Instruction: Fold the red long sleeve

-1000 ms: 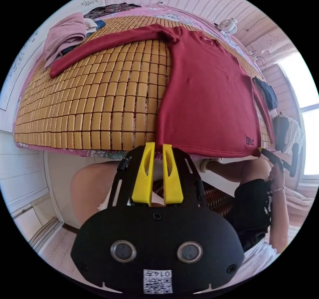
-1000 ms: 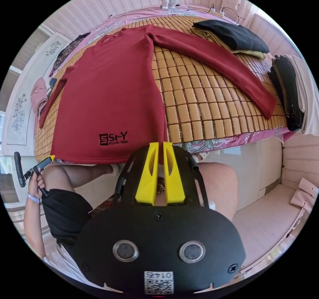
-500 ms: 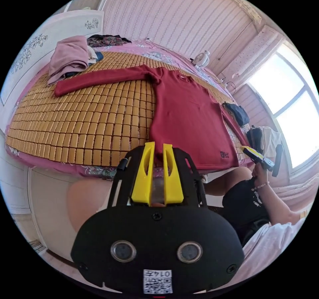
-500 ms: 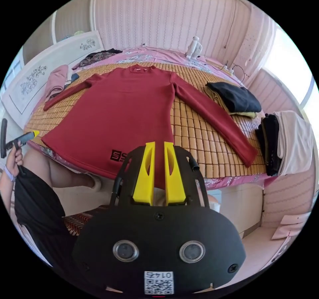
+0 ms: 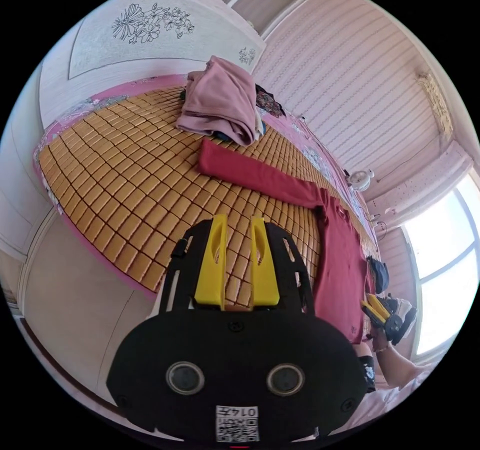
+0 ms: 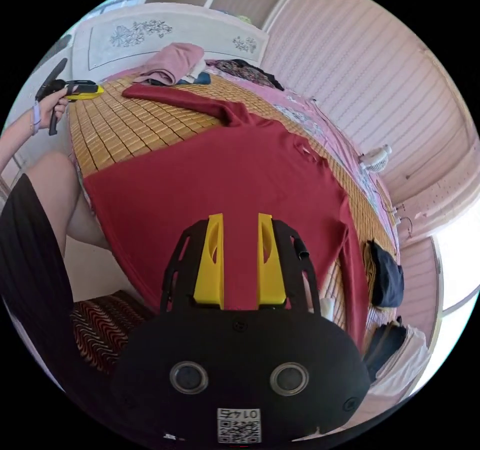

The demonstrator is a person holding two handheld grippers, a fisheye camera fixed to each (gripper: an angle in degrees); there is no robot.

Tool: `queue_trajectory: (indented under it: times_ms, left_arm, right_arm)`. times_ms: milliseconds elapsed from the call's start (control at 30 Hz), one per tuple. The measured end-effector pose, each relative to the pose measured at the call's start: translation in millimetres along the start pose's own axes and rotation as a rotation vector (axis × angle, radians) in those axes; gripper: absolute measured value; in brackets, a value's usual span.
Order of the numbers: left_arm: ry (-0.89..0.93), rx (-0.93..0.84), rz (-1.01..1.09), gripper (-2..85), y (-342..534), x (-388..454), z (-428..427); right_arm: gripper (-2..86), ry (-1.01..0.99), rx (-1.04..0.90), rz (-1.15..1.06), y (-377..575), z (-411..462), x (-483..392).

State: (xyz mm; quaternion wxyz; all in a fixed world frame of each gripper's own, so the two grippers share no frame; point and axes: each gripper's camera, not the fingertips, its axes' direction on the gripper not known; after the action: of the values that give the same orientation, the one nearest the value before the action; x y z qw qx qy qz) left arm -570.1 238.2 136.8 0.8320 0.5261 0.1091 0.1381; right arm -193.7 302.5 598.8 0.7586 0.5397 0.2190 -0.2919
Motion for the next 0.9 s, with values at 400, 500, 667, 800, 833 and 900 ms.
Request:
queue_trajectory:
  times_ms: [400, 500, 667, 800, 833, 900]
  left_arm:
    - [-0.120, 0.000, -0.076, 10.5, -91.0, -19.8, 79.8]
    - [-0.190, -0.029, -0.033, 8.7, -99.3, -13.9, 101.2]
    - [-0.428, -0.052, 0.184, 5.2, -95.0, 15.0, 119.0]
    - [-0.357, -0.077, 0.139, -0.3, -97.5, 8.8, 121.0]
    - [-0.342, -0.087, 0.110, -0.6, -99.0, 6.0, 120.7]
    - [-0.332, -0.094, 0.077, -0.8, -99.7, 4.2, 119.8]
  right_arm:
    - [11.2, -0.165, 0.100, -0.318, -275.2, 101.5, -70.8]
    - [8.6, -0.188, 0.039, -0.309, -313.6, 129.8, -80.2]
    - [2.1, -0.241, -0.084, -0.203, -338.5, 172.2, -64.3]
    - [-0.2, -0.385, -0.082, -0.098, -335.7, 178.0, -32.4]
    - [-0.3, -0.399, -0.080, -0.095, -334.7, 177.6, -28.7]
    - [-0.6, -0.447, -0.068, -0.074, -330.4, 173.7, -14.2]
